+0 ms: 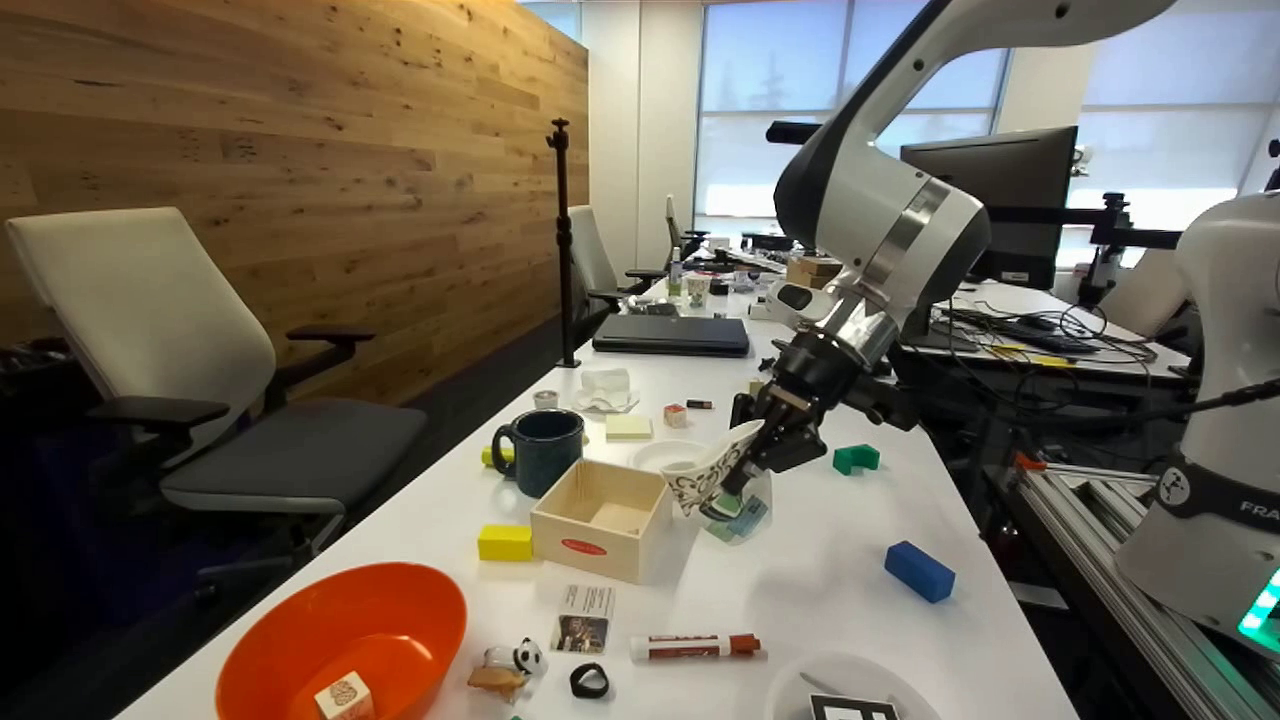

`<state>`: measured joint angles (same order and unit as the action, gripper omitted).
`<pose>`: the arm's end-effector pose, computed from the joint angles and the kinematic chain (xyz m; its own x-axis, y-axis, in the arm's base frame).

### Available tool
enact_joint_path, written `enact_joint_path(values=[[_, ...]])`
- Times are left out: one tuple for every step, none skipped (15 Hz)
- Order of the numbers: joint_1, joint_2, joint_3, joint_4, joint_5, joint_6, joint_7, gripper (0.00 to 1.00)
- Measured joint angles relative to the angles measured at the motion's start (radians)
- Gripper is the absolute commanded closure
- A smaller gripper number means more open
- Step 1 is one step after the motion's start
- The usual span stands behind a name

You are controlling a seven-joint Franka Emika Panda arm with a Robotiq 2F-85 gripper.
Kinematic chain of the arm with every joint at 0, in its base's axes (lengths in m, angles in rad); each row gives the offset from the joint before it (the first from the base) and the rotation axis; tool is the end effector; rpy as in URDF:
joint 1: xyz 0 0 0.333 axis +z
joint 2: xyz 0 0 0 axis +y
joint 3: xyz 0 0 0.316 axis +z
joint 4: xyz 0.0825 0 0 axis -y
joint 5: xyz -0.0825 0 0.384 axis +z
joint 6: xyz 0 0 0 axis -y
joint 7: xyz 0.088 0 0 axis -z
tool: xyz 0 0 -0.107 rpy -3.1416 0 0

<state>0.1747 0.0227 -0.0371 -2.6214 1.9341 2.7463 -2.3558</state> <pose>0.3976 0.0172 0.2257 0.5994 0.4454 0.6651 0.6201 -0.7838 -0.0341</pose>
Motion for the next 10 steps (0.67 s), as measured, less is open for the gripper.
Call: enact_joint_path(values=[[0.0, -0.002, 0.0, 0.0, 0.001, 0.001, 0.0, 0.99], [0.0, -0.002, 0.0, 0.0, 0.004, 0.006, -0.004, 0.99], [-0.001, -0.001, -0.001, 0.0, 0.006, 0.012, -0.007, 0.99], [-0.001, -0.001, -0.002, 0.0, 0.013, 0.017, -0.016, 0.99], [-0.002, -0.001, -0.003, 0.001, 0.027, 0.022, -0.034, 0.99], [-0.003, 0.0, -0.006, 0.003, 0.05, 0.027, -0.06, 0.99], [-0.004, 0.002, -0.009, 0.007, 0.076, 0.029, -0.093, 0.99], [-0.004, 0.004, -0.014, 0.01, 0.109, 0.03, -0.132, 0.99], [-0.005, 0.009, -0.019, 0.013, 0.142, 0.03, -0.171, 0.99], [-0.005, 0.016, -0.024, 0.016, 0.174, 0.03, -0.209, 0.99]])
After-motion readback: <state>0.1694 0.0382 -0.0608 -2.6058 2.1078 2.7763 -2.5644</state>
